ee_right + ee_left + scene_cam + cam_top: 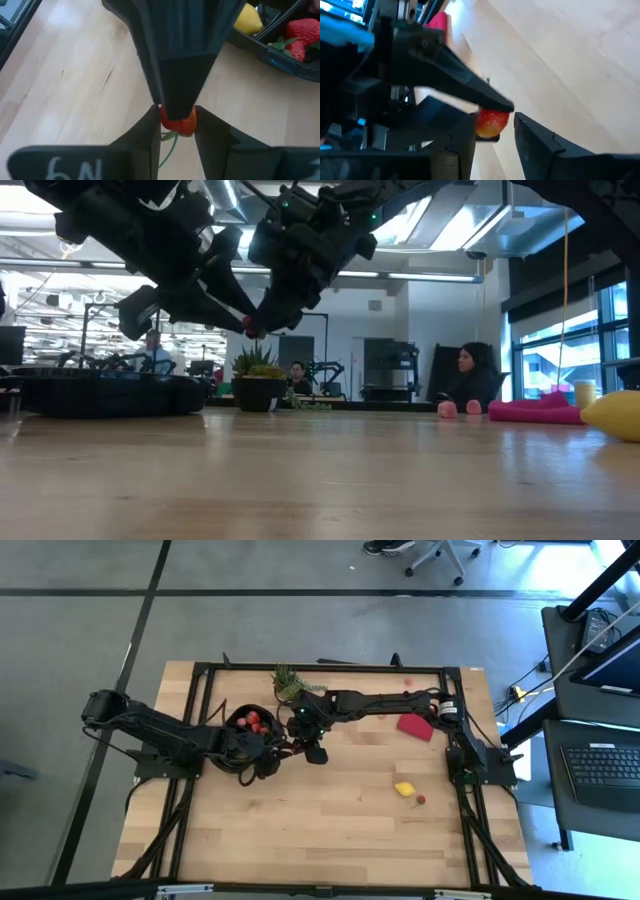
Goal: Pick and placing Produce into tupperware
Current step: Put the red strawberry into the black container
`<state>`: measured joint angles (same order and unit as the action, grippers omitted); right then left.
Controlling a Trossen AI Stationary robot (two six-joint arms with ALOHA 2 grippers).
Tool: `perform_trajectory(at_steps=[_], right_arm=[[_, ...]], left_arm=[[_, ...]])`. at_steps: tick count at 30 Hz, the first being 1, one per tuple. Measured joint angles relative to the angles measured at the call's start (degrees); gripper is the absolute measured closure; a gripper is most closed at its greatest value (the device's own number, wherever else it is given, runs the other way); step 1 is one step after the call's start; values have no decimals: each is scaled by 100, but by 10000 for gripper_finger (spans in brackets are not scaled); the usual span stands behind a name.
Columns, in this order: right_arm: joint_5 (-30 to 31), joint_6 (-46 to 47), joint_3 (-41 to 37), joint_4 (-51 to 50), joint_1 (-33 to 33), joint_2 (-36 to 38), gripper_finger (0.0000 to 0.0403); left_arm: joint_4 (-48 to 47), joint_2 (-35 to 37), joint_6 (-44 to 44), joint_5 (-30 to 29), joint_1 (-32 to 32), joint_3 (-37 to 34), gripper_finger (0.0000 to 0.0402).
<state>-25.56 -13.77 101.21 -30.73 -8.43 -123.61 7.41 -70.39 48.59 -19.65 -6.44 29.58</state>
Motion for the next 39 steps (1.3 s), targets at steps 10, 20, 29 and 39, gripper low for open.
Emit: perform_trajectory(at_steps=[10, 20, 29, 39], right_arm=[[37, 1, 0, 12, 96, 4, 305], [37, 21, 0, 191, 98, 4, 305], [11, 123, 0, 357, 125, 4, 305], [-223, 143, -2, 416, 164, 4, 305]], left_arm=[[-56, -4, 344, -36, -2, -2, 199], [-6, -4, -144, -34, -2, -2, 173], [31, -2, 131, -29, -2, -2, 192], [120, 0, 902, 13, -4, -2, 269]])
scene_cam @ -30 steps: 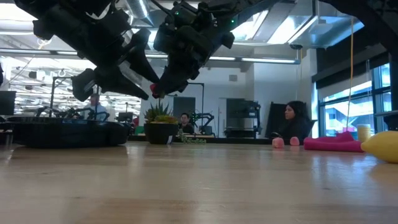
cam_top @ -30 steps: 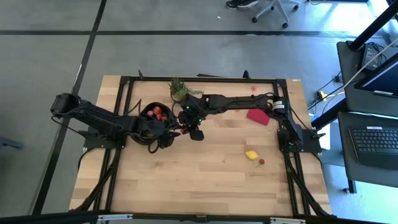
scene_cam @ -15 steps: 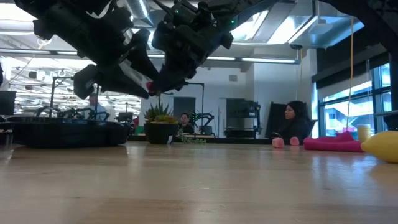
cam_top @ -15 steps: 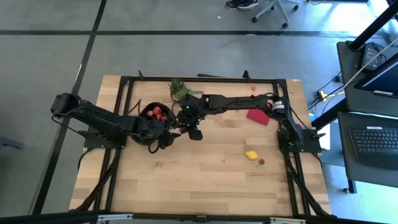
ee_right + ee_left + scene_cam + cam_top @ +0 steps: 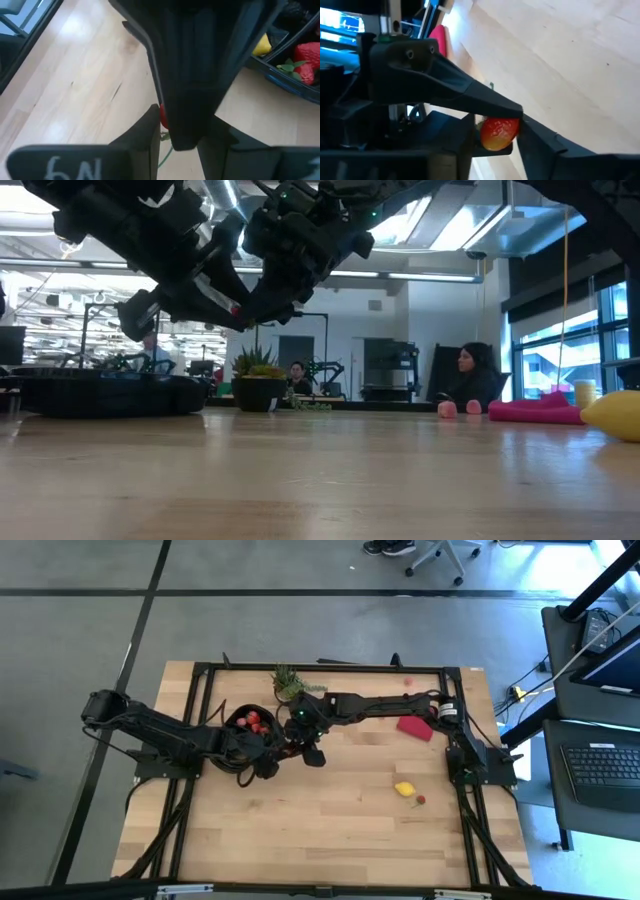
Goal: Pick and placing Produce into tupperware
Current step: Put the red strawberry into the black container
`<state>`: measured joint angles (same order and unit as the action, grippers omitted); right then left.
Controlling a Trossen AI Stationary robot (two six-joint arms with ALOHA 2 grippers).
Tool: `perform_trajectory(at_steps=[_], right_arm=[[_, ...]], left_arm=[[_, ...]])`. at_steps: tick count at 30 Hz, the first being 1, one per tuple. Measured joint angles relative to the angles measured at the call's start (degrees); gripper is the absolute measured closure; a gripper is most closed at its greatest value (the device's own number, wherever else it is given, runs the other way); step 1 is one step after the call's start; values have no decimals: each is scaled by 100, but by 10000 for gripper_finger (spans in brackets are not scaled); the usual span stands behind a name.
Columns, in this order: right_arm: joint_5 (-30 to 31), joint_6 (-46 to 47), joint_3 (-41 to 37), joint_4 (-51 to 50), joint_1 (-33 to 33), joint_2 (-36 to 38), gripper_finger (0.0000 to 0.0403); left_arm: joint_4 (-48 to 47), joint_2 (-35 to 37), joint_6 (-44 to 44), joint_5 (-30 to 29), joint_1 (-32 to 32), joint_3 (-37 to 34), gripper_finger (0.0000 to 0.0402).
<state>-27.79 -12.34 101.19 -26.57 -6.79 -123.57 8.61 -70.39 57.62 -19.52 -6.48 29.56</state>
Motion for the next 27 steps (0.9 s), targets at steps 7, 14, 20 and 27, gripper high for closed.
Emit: perform_trajectory(at_steps=[7, 14, 20, 27], right_arm=[[-115, -1, 0, -27, 20, 0, 305], [-76, 0, 0, -22, 20, 0, 305], [-59, 30, 0, -34, 20, 0, 296], [24, 360, 13, -137, 24, 2, 224]], left_arm=[[67, -2, 45, 372, 4, -7, 315], [88, -4, 13, 234, 4, -8, 308], [104, -7, -5, 221, 4, -9, 315], [233, -4, -361, -129, 11, 7, 319]])
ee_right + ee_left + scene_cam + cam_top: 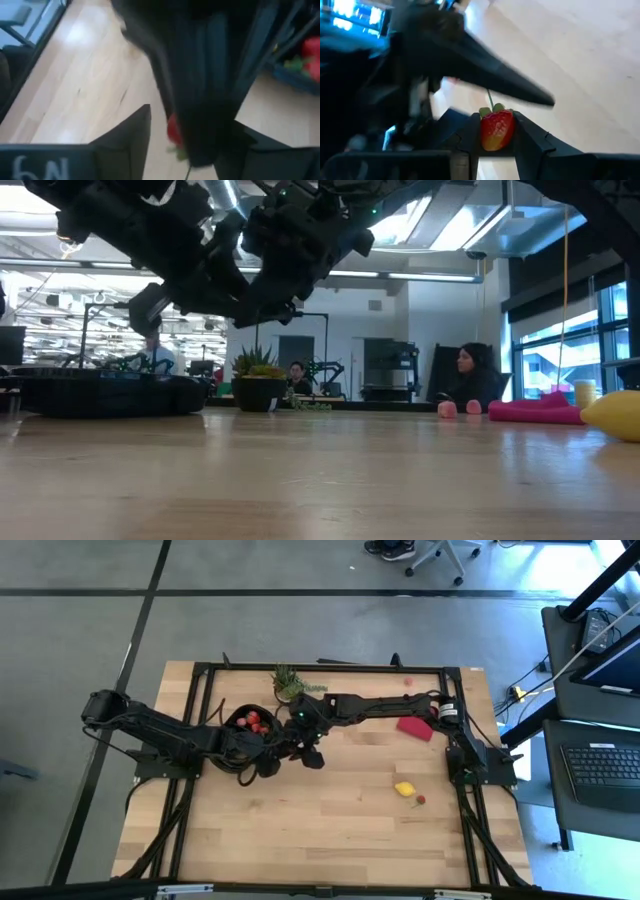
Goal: Pick and placing Produce into tupperware
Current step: Put the red strawberry into the black container
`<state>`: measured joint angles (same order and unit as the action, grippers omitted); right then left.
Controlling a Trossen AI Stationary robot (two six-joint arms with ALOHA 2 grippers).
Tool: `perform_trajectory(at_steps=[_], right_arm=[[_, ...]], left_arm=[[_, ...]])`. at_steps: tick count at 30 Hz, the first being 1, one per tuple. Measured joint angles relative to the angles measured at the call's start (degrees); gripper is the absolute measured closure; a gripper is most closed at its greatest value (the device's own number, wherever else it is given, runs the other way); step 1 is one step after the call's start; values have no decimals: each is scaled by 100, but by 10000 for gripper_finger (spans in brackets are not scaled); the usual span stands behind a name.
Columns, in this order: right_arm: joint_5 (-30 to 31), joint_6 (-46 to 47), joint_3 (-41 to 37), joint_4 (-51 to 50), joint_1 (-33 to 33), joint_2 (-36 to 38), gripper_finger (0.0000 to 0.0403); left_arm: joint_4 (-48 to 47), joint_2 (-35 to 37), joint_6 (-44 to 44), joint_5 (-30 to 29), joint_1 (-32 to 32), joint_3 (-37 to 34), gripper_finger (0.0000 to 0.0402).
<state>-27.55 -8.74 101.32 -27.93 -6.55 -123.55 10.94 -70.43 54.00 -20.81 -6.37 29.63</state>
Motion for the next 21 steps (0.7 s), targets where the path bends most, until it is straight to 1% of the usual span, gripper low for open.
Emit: perform_trajectory(at_steps=[3, 6, 9, 12, 14, 16, 18, 19, 21], right_arm=[[-64, -32, -1, -549, -74, 0, 205], [188, -51, -2, -1141, -138, 0, 195], [674, -46, -2, -1710, -218, 0, 191], [1139, -39, -2, -2037, -289, 0, 191], [1268, -36, -2, -2126, -328, 0, 192], [1272, -36, -2, -2107, -358, 0, 193], [1272, -36, -2, -2102, -383, 0, 193], [1274, -36, -2, -2101, -394, 0, 192], [1281, -33, -2, -2095, -402, 0, 190]], left_arm=[[-122, 0, -181, -224, 5, 0, 321], [-341, 0, -437, -526, 10, -4, 321], [-843, 0, -873, -1147, 3, -5, 321], [-1356, 0, -1433, -1973, 19, -7, 321], [-1744, 18, -1804, -2336, 83, 1, 321], [-2264, 85, -2337, -2410, 243, 81, 321], [-2831, 117, -3031, -2250, 476, 239, 321], [-3186, 118, -3376, -2090, 603, 328, 321], [-3838, 118, -3976, -1514, 880, 498, 321]])
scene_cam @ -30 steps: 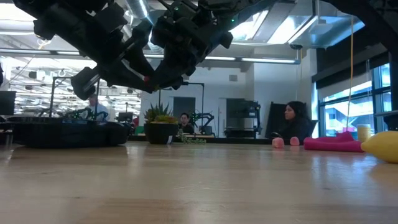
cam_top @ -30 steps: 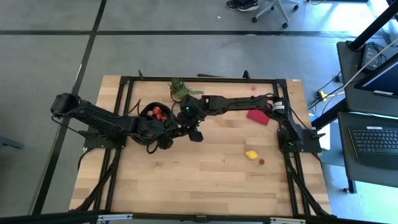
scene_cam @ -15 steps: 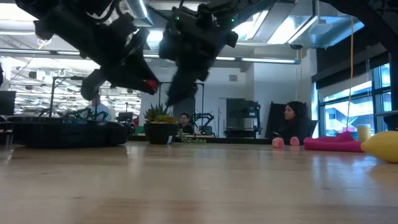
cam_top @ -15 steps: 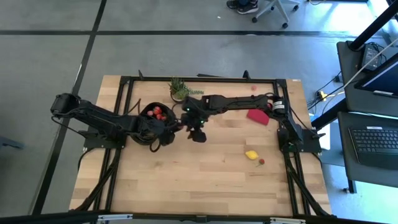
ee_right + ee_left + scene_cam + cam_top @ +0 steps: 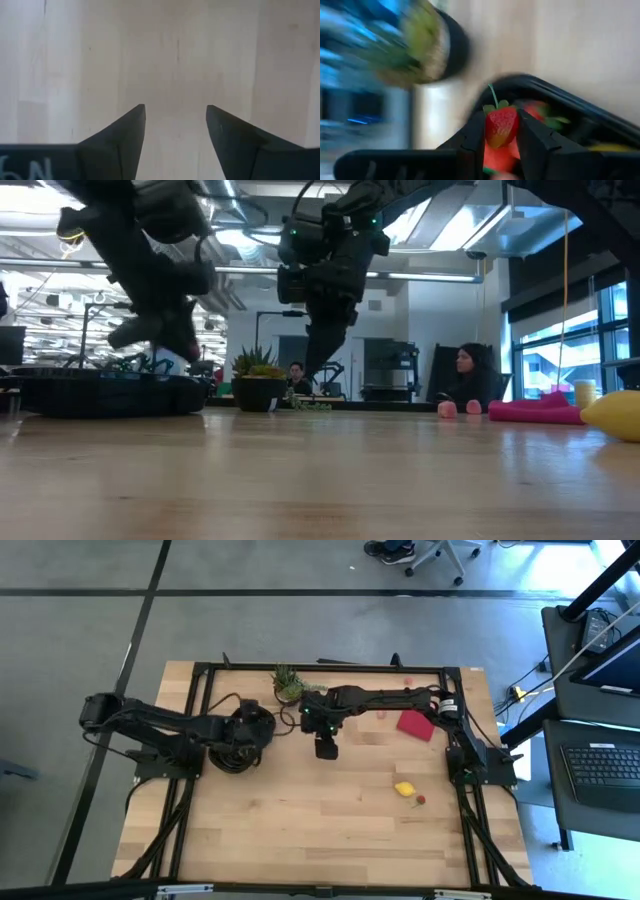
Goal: Pick and placing Produce into tupperware
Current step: Put the red strawberry into the black container, then put the pink peach into the black container
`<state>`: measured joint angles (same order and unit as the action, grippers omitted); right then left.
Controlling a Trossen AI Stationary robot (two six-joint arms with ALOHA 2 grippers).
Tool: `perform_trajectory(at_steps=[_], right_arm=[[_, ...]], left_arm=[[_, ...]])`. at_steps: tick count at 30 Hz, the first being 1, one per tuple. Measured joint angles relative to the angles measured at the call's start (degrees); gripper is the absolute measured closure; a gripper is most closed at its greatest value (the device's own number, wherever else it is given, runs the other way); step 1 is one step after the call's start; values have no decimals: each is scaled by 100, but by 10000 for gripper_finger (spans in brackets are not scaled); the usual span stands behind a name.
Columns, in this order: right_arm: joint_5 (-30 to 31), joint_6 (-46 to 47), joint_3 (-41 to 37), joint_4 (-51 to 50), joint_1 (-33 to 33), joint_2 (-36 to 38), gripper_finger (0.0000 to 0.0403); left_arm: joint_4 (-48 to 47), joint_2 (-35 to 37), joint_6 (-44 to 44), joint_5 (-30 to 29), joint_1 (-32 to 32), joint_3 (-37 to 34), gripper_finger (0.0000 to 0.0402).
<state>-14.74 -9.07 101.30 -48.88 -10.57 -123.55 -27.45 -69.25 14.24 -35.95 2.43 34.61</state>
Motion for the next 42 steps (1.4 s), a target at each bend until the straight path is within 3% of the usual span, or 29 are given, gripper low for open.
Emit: perform_trajectory(at_steps=[3, 4, 10, 15, 19, 24, 29, 37, 42], right_arm=[[17, 1, 0, -2, -7, 0, 190], [15, 0, 0, -2, -4, 0, 190], [13, -1, 0, -172, 0, 0, 189], [15, -14, -2, -643, -27, 0, 189], [92, 131, -5, -1407, -69, 0, 189], [1256, 438, -298, -2146, -68, 0, 189], [1366, 833, -873, -2586, -83, 58, 189], [1378, 1603, -2232, -2478, -32, 1095, 189], [2008, 1848, -3119, -1344, -67, 2257, 189]], left_arm=[[-394, 0, -660, 1136, 387, 181, 321], [-407, 0, -809, 1255, 494, 194, 321], [-395, 0, -962, 683, 800, 218, 254], [-391, 0, -962, 600, 860, 216, 214], [-389, 0, -968, 601, 843, 216, 203], [-396, 0, -1124, 679, 751, 216, 205], [-429, 0, -1313, 718, 637, 216, 211], [-485, 0, -1307, 1022, 565, 216, 206], [-488, 0, -1222, 1016, 565, 216, 212]])
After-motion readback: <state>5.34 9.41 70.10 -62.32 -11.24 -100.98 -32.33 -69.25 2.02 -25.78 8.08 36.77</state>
